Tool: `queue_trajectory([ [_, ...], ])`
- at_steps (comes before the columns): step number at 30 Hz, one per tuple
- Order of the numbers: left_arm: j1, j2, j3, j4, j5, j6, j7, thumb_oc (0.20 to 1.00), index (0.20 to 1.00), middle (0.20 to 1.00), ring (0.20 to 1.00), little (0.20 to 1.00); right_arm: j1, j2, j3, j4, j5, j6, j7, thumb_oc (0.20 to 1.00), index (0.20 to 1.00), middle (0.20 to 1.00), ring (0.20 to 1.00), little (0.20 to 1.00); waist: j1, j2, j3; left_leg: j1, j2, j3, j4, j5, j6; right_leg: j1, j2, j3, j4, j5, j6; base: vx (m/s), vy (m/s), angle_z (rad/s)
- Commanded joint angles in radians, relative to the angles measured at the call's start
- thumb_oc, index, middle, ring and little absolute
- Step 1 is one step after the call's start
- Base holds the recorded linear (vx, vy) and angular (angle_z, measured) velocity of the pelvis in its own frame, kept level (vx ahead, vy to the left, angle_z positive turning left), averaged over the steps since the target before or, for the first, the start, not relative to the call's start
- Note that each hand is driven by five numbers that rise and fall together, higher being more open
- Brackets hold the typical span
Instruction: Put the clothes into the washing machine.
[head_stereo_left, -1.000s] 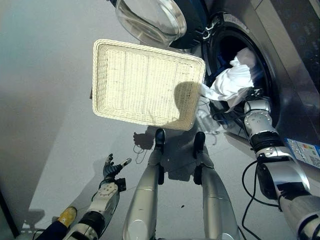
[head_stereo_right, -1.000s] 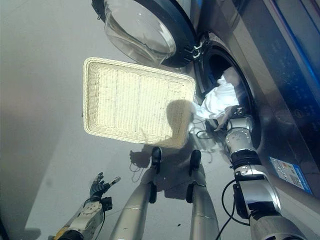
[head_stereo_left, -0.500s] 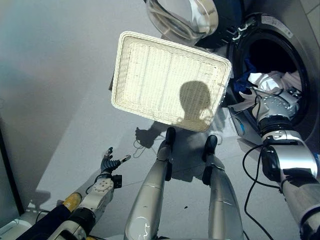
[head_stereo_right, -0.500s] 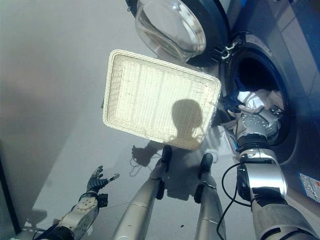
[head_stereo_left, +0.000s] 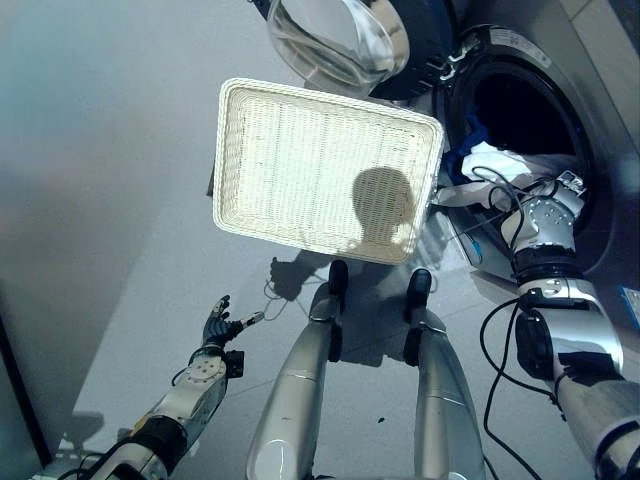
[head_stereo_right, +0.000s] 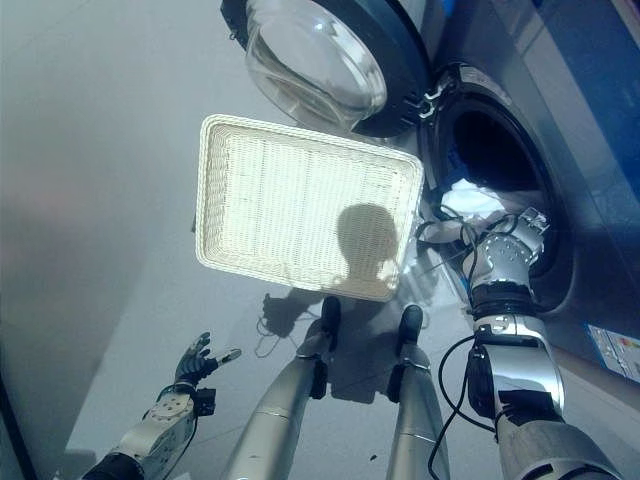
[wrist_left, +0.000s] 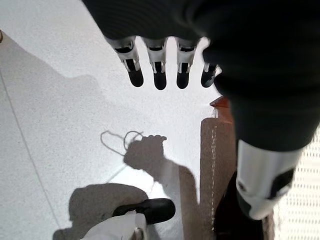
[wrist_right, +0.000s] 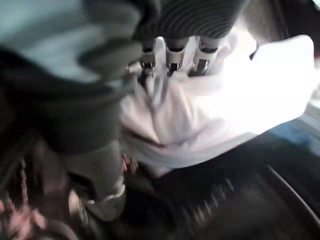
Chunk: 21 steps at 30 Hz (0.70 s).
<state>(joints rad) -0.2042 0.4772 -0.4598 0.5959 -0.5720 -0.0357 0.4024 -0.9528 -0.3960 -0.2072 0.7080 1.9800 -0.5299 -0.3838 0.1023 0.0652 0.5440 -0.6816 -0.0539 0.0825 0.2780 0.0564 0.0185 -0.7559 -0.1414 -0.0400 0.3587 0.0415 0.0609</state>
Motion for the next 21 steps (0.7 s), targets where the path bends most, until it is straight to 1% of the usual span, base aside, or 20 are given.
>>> queue_trajectory([
  [1, 0.042, -0.072, 0.002, 0.026, -0.02, -0.02, 0.027, 1.0, 1.0, 1.0, 1.0, 1.0, 0.112, -0.124, -0.043, -0.048, -0.008, 0.086, 0.321, 1.0, 1.0, 1.0, 1.0, 1.0, -0.04, 0.139, -0.024, -0.016, -0.011, -0.049, -0.054, 0.018, -0.055, -0.022, 0.115, -0.091, 0.069, -0.082, -0.034, -0.04, 0.095, -0.13],
  [2, 0.041, -0.086, -0.002, 0.035, -0.026, -0.026, 0.024, 1.0, 1.0, 1.0, 1.0, 1.0, 0.115, -0.086, -0.046, -0.079, -0.008, 0.14, 0.464, 1.0, 1.0, 1.0, 1.0, 1.0, -0.045, 0.145, -0.024, -0.003, -0.014, -0.045, -0.061, 0.007, -0.057, -0.014, 0.112, -0.084, 0.071, -0.099, -0.03, -0.02, 0.071, -0.1],
  [3, 0.039, -0.085, 0.0, 0.036, -0.026, -0.027, 0.024, 1.0, 1.0, 1.0, 1.0, 1.0, 0.115, -0.083, -0.047, -0.078, -0.008, 0.146, 0.472, 1.0, 1.0, 1.0, 1.0, 1.0, -0.045, 0.145, -0.024, -0.009, -0.013, -0.044, -0.063, 0.018, -0.057, -0.02, 0.113, -0.085, 0.066, -0.088, -0.031, -0.03, 0.091, -0.08],
  [5, 0.034, -0.093, 0.003, 0.041, -0.028, -0.032, 0.023, 1.0, 1.0, 1.0, 1.0, 1.0, 0.118, -0.059, -0.056, -0.093, -0.008, 0.179, 0.525, 1.0, 1.0, 1.0, 1.0, 1.0, -0.047, 0.149, -0.024, -0.013, -0.011, -0.041, -0.07, 0.022, -0.058, -0.024, 0.114, -0.083, 0.058, -0.081, -0.029, -0.04, 0.067, -0.09],
  [6, 0.03, -0.109, 0.004, 0.051, -0.028, -0.039, 0.025, 1.0, 1.0, 1.0, 1.0, 1.0, 0.13, -0.026, -0.066, -0.105, -0.008, 0.19, 0.56, 1.0, 1.0, 1.0, 1.0, 1.0, -0.052, 0.152, -0.024, -0.01, -0.011, -0.035, -0.08, 0.024, -0.059, -0.023, 0.112, -0.079, 0.047, -0.077, -0.025, -0.03, 0.079, -0.11],
  [7, 0.03, -0.108, 0.004, 0.053, -0.027, -0.04, 0.025, 1.0, 1.0, 1.0, 1.0, 1.0, 0.132, -0.024, -0.066, -0.107, -0.008, 0.19, 0.561, 1.0, 1.0, 1.0, 1.0, 1.0, -0.052, 0.152, -0.024, -0.009, -0.011, -0.035, -0.081, 0.025, -0.059, -0.022, 0.112, -0.078, 0.046, -0.076, -0.024, -0.03, 0.079, -0.08],
  [9, 0.033, -0.113, 0.004, 0.06, -0.03, -0.049, 0.024, 1.0, 1.0, 1.0, 1.0, 1.0, 0.153, -0.02, -0.064, -0.096, -0.008, 0.169, 0.548, 1.0, 1.0, 1.0, 1.0, 1.0, -0.056, 0.15, -0.024, -0.005, -0.01, -0.031, -0.09, 0.026, -0.06, -0.02, 0.11, -0.076, 0.035, -0.071, -0.023, -0.03, 0.056, -0.05],
  [10, 0.036, -0.114, 0.002, 0.064, -0.034, -0.055, 0.023, 1.0, 1.0, 1.0, 1.0, 1.0, 0.17, -0.03, -0.044, -0.071, -0.008, 0.138, 0.525, 1.0, 1.0, 1.0, 1.0, 1.0, -0.057, 0.149, -0.024, -0.003, -0.009, -0.028, -0.096, 0.029, -0.06, -0.018, 0.109, -0.075, 0.026, -0.066, -0.022, -0.03, 0.062, -0.04],
  [11, 0.037, -0.115, 0.003, 0.064, -0.034, -0.057, 0.022, 1.0, 1.0, 1.0, 1.0, 1.0, 0.172, -0.034, -0.037, -0.064, -0.008, 0.125, 0.518, 1.0, 1.0, 1.0, 1.0, 1.0, -0.058, 0.149, -0.024, -0.003, -0.009, -0.027, -0.098, 0.03, -0.059, -0.017, 0.109, -0.075, 0.024, -0.064, -0.022, -0.04, 0.068, -0.04],
  [12, 0.037, -0.118, 0.0, 0.067, -0.039, -0.061, 0.024, 1.0, 1.0, 1.0, 1.0, 1.0, 0.186, -0.046, -0.008, -0.036, -0.008, 0.089, 0.501, 1.0, 1.0, 1.0, 1.0, 1.0, -0.06, 0.147, -0.024, -0.003, -0.008, -0.023, -0.104, 0.033, -0.06, -0.016, 0.109, -0.075, 0.015, -0.059, -0.023, -0.03, 0.042, -0.03],
  [14, 0.037, -0.123, -0.001, 0.075, -0.037, -0.067, 0.025, 1.0, 1.0, 1.0, 1.0, 1.0, 0.203, -0.049, 0.018, -0.01, -0.021, 0.063, 0.512, 1.0, 1.0, 1.0, 1.0, 1.0, -0.061, 0.145, -0.024, -0.003, -0.008, -0.023, -0.109, 0.036, -0.059, -0.015, 0.11, -0.073, 0.007, -0.054, -0.023, -0.02, 0.022, -0.01],
  [16, 0.034, -0.131, -0.002, 0.083, -0.037, -0.074, 0.029, 1.0, 1.0, 1.0, 1.0, 1.0, 0.224, -0.028, 0.04, -0.007, -0.102, 0.013, 0.496, 1.0, 1.0, 1.0, 1.0, 1.0, -0.064, 0.142, -0.024, -0.004, -0.008, -0.021, -0.113, 0.039, -0.058, -0.015, 0.111, -0.073, 0.0, -0.048, -0.023, 0.0, 0.0, 0.0],
  [17, 0.037, -0.135, -0.004, 0.086, -0.035, -0.075, 0.03, 1.0, 1.0, 1.0, 1.0, 1.0, 0.243, -0.012, 0.053, -0.004, -0.151, 0.0, 0.478, 1.0, 1.0, 1.0, 1.0, 1.0, -0.067, 0.139, -0.024, 0.005, -0.011, -0.022, -0.112, 0.028, -0.058, -0.008, 0.109, -0.072, 0.004, -0.061, -0.021, -0.02, 0.059, 0.0],
  [18, 0.033, -0.152, -0.002, 0.098, -0.036, -0.083, 0.036, 1.0, 1.0, 1.0, 1.0, 1.0, 0.288, 0.033, 0.09, -0.013, -0.234, -0.034, 0.443, 1.0, 1.0, 1.0, 1.0, 1.0, -0.072, 0.134, -0.024, 0.0, -0.011, -0.018, -0.119, 0.035, -0.055, -0.014, 0.112, -0.069, -0.005, -0.051, -0.023, -0.03, 0.068, 0.0],
  [20, 0.028, -0.156, 0.003, 0.101, -0.036, -0.085, 0.037, 1.0, 1.0, 1.0, 1.0, 1.0, 0.298, 0.046, 0.1, -0.019, -0.253, -0.041, 0.436, 1.0, 1.0, 1.0, 1.0, 1.0, -0.074, 0.133, -0.024, -0.011, -0.009, -0.015, -0.122, 0.047, -0.055, -0.023, 0.114, -0.069, -0.013, -0.035, -0.024, -0.05, 0.062, -0.01],
  [21, 0.026, -0.173, 0.007, 0.115, -0.035, -0.097, 0.042, 1.0, 1.0, 1.0, 1.0, 1.0, 0.355, 0.094, 0.148, -0.023, -0.331, -0.049, 0.434, 1.0, 1.0, 1.0, 1.0, 1.0, -0.081, 0.128, -0.024, -0.014, -0.009, -0.013, -0.128, 0.05, -0.053, -0.028, 0.117, -0.062, -0.018, -0.033, -0.025, 0.0, 0.045, -0.03],
])
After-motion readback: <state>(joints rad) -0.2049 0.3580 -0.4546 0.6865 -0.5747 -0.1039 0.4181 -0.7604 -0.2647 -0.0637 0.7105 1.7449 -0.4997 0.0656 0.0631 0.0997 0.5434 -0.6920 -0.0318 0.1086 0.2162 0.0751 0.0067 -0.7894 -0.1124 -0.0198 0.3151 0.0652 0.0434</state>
